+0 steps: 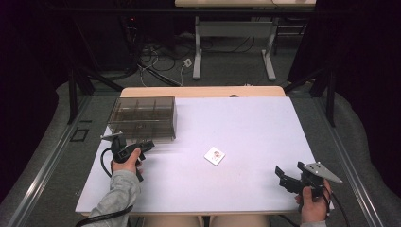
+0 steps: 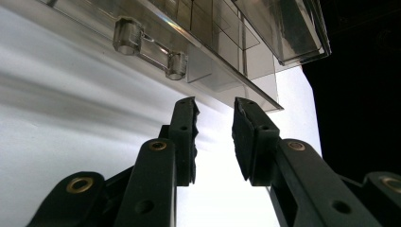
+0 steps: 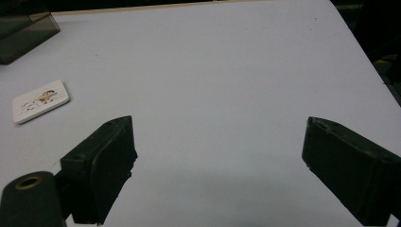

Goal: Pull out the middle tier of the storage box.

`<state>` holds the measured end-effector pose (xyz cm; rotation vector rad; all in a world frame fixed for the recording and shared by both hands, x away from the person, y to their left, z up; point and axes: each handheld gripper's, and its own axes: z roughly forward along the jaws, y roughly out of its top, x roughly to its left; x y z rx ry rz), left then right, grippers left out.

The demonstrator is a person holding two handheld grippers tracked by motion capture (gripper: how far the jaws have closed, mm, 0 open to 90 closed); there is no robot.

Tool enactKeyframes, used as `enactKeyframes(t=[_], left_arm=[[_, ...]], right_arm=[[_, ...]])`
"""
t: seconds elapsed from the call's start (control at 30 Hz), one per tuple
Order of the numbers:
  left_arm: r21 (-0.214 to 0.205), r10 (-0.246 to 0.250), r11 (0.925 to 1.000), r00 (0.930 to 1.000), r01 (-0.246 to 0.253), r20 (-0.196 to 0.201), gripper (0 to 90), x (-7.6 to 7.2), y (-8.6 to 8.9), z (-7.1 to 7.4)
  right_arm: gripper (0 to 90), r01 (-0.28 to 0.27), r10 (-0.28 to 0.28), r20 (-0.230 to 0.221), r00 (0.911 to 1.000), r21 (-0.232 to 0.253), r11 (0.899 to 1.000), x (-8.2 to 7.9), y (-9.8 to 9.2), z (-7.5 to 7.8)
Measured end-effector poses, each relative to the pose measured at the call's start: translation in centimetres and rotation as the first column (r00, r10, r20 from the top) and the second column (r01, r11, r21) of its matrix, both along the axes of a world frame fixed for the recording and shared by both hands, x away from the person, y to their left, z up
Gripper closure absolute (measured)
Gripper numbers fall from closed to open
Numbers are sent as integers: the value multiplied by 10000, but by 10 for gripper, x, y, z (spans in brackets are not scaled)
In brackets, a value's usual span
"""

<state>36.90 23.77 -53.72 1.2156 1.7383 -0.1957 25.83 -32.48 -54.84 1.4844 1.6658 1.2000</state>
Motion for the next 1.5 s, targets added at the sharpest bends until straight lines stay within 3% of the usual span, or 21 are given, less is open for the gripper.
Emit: enactKeyframes(t=[0.63,0.83,0.97,1.13,1.2,1.33,1.5], left_arm=[[248,-7,9997,10000,4,96,544,-2,5,8],[537,-204,9984,9997,196,146,508,-1,7,16],[657,22,9978,9996,-40,271,478,0,7,18],[878,-38,9961,9995,10,315,458,0,9,21],[1137,-162,9934,9992,121,355,442,0,10,22],[1276,-180,9918,9988,120,460,427,1,11,25],[1445,-296,9893,9983,222,496,395,2,11,30]], right_arm=[[100,36,-36,80,10000,-56,10000,0,0,-1],[100,17,-17,83,10000,-43,10000,1,0,-1],[100,44,-43,67,10000,-20,10000,0,0,-1],[101,-19,17,-162,9999,-92,10000,0,-1,0],[101,70,-70,193,9998,-32,10000,2,1,-2],[101,-39,38,-166,9999,-22,10000,0,0,0],[101,-28,28,-154,9999,-29,10000,0,0,0]])
